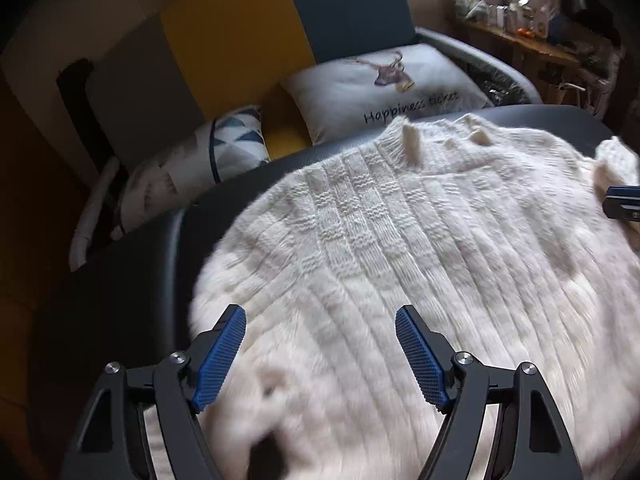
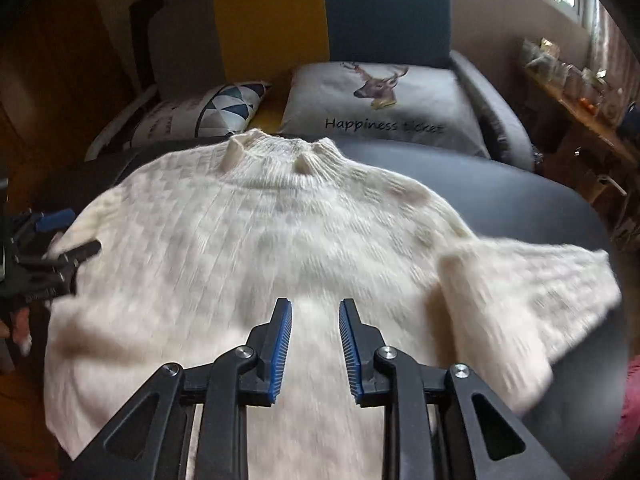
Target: Fold clothes
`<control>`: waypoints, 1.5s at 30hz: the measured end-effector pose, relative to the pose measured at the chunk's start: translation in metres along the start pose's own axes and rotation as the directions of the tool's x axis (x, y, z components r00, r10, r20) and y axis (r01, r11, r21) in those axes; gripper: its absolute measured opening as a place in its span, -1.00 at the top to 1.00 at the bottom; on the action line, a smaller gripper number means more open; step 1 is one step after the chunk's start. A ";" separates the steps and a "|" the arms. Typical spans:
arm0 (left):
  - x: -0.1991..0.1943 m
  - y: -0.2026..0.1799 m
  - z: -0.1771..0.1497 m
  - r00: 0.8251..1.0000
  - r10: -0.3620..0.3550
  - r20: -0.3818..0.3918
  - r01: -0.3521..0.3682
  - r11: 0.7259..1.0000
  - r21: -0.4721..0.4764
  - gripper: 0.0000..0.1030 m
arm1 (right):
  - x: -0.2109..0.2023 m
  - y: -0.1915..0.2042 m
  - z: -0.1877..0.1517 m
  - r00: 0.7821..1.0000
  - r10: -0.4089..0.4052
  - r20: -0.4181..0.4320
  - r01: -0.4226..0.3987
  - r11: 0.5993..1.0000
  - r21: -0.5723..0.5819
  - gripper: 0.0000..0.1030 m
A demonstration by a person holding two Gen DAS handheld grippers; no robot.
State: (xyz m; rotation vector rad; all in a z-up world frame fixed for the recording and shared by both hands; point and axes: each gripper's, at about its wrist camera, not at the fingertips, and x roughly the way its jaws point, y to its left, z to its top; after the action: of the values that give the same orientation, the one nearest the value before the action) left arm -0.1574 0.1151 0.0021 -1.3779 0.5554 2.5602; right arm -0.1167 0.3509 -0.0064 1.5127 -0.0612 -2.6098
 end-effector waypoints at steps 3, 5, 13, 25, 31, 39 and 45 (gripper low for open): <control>0.028 0.004 0.010 0.998 0.023 -0.053 -0.025 0.999 -0.034 -0.52 | 0.029 -0.002 0.016 1.000 -0.015 -0.023 0.015 1.000 -0.016 0.52; 0.042 0.008 0.009 0.997 0.010 -0.081 -0.014 0.998 -0.055 -0.55 | 0.045 -0.004 0.021 0.998 -0.024 -0.053 0.023 1.000 -0.017 0.50; 0.050 0.010 0.004 0.995 -0.074 -0.063 0.069 0.994 -0.082 0.20 | 0.077 -0.005 0.018 0.993 -0.085 -0.084 0.085 0.996 -0.006 0.64; 0.047 0.013 0.028 1.000 -0.003 0.029 0.007 0.990 -0.142 0.70 | 0.051 -0.011 0.046 0.986 -0.151 0.075 0.150 0.989 0.009 0.96; 0.066 0.000 0.018 0.997 0.074 0.022 -0.072 0.994 -0.078 0.69 | 0.080 -0.021 0.046 0.990 -0.140 0.023 0.139 0.989 0.049 0.95; 0.054 -0.017 -0.004 0.982 0.152 0.109 -0.156 0.987 0.027 0.58 | 0.084 -0.024 0.033 0.989 -0.141 0.053 0.137 0.988 0.073 0.91; -0.007 0.028 -0.035 0.975 0.045 0.217 -0.038 0.999 -0.037 -0.26 | 0.034 0.003 0.017 0.986 -0.150 0.069 0.152 0.988 -0.022 0.54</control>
State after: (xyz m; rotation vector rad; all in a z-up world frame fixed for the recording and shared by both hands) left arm -0.1360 0.0751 -0.0033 -1.0852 0.5116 2.7186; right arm -0.1476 0.3430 -0.0269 1.4742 0.0857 -2.7664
